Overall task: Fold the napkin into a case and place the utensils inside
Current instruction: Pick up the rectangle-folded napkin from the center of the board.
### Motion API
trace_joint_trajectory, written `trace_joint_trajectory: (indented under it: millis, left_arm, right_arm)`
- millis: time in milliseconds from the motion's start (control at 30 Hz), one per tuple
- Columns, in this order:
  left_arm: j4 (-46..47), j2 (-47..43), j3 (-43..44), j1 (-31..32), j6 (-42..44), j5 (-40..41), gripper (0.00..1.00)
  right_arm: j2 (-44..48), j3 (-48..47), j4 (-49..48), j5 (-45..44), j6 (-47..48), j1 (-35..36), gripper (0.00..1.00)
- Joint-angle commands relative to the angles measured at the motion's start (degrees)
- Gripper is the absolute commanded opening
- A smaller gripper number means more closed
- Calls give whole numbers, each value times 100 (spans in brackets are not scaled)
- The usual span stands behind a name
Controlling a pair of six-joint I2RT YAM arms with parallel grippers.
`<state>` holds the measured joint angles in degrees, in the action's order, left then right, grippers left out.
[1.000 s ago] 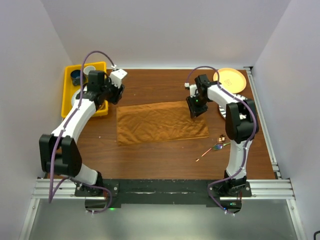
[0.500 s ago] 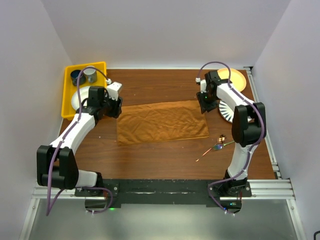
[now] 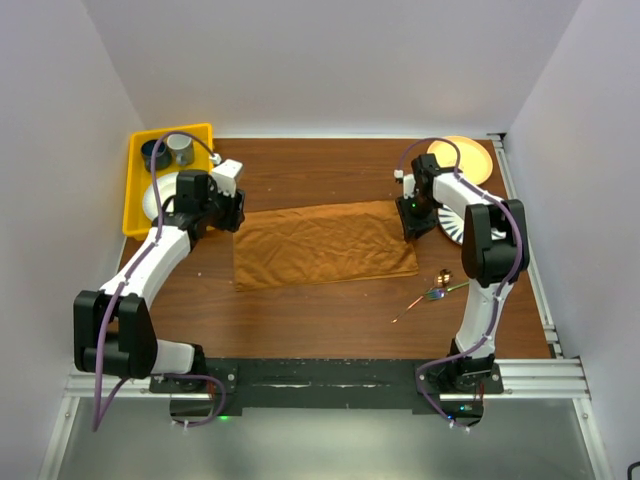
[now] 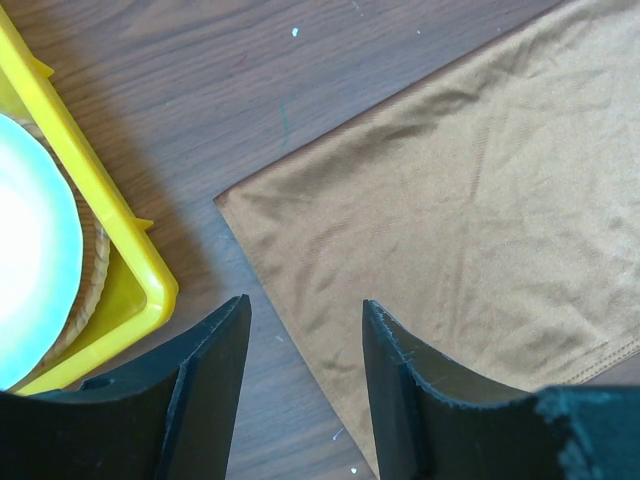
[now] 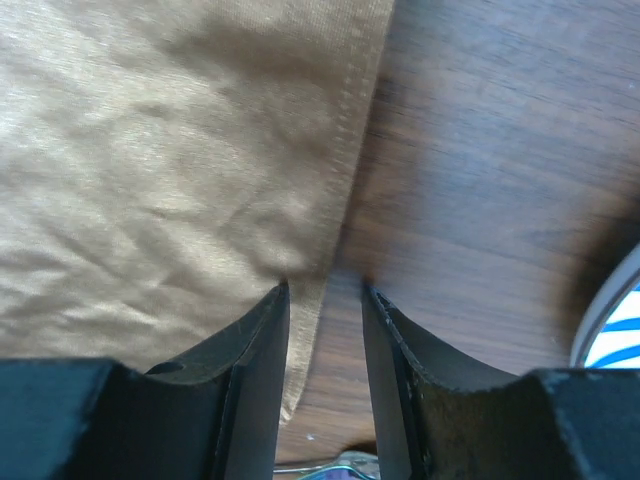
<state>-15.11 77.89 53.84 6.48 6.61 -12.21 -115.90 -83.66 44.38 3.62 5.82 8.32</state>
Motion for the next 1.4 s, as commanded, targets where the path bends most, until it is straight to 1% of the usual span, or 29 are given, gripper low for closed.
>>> trace_joint_trajectory:
  millis: [0, 233, 333, 367, 433, 667, 767, 833, 1000, 1200, 1367]
  left_arm:
    - [281, -28, -32, -50, -11, -71, 54]
    - [378, -2, 12, -77, -2, -1, 54]
    - [404, 25, 30, -86, 24, 60, 54]
    - [413, 25, 30, -94, 42, 95, 54]
    - [439, 42, 30, -94, 42, 139, 54]
    - [500, 77, 21, -138, 59, 184, 54]
    - [544, 104, 21, -156, 42, 184, 55]
    - [553, 121, 38, -173, 42, 192, 55]
    - [562, 139, 21, -200, 33, 192, 56]
    - [589, 192, 38, -217, 33, 140, 56]
    - [606, 244, 73, -244, 24, 61, 56]
  right_arm:
    - [-30, 104, -158, 289, -169, 21, 38]
    - [-12, 385, -298, 306, -178, 170, 34]
    - [-29, 491, -307, 289, -169, 205, 31]
    - [-47, 517, -325, 289, -169, 205, 27]
    - [-65, 535, -325, 297, -169, 205, 25]
    - [-56, 535, -246, 526, -178, 232, 21]
    - [-73, 614, -263, 447, -152, 311, 15]
    - [-56, 658, -281, 447, -178, 320, 0]
    - [155, 526, -158, 105, -47, 223, 0]
    - [313, -211, 202, -352, 270, -119, 0]
    - [506, -494, 448, -239, 419, -173, 0]
